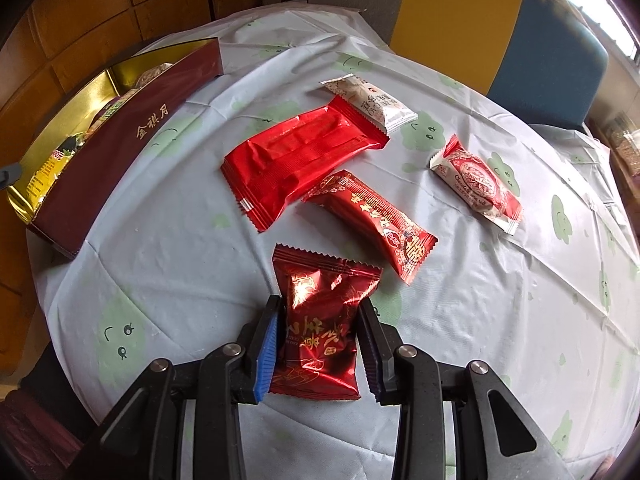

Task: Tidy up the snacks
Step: 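Carry the red foil packet into the gold tray and open the right tool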

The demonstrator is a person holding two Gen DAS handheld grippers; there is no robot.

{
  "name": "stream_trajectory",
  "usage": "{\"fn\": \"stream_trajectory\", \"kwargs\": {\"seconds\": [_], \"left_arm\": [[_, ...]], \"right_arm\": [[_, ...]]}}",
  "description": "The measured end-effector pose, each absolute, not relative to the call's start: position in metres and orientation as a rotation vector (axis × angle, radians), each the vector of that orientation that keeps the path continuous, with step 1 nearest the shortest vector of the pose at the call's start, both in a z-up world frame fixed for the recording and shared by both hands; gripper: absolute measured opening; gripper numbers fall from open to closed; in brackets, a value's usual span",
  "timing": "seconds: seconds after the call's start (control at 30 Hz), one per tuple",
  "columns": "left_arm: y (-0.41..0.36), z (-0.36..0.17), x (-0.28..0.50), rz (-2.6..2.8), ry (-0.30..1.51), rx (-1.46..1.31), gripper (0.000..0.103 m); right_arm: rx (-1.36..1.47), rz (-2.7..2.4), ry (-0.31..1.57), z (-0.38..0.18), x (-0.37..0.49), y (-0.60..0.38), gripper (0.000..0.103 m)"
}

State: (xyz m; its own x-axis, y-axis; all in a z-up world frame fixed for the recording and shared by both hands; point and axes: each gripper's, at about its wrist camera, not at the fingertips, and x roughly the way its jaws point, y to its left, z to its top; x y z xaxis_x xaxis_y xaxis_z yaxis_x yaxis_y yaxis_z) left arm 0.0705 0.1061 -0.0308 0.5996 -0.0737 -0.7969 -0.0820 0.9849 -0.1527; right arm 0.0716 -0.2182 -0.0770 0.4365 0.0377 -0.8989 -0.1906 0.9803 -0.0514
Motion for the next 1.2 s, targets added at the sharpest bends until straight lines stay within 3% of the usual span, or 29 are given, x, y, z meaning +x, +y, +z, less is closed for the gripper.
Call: {"fn": "stream_trajectory", "kwargs": {"seconds": [0.37, 0.6, 0.97, 1.2], "left_arm": [[0.111, -0.03, 0.066, 0.009, 0.916, -0.188, 0.042], [0.116, -0.03, 0.066, 0.016, 0.914, -0.196, 0.042], [0.132, -0.025, 0.064, 0.053, 0.879, -0.23, 0.042], [0.15, -0.026, 0.063, 0.089, 0.873, -0.26, 0.042]], "right_arm": [[-0.099, 0.094, 1.125, -0.073, 0.072, -0.219, 0.036], [-0.025, 0.166, 1.066, -0.036, 0.078, -0.205, 0.036], [-0.022, 0.455, 0.945, 0.028, 0.104, -0.095, 0.036], [-0.024, 0.531, 1.028, -0.001, 0.153, -0.016, 0.038]]}}
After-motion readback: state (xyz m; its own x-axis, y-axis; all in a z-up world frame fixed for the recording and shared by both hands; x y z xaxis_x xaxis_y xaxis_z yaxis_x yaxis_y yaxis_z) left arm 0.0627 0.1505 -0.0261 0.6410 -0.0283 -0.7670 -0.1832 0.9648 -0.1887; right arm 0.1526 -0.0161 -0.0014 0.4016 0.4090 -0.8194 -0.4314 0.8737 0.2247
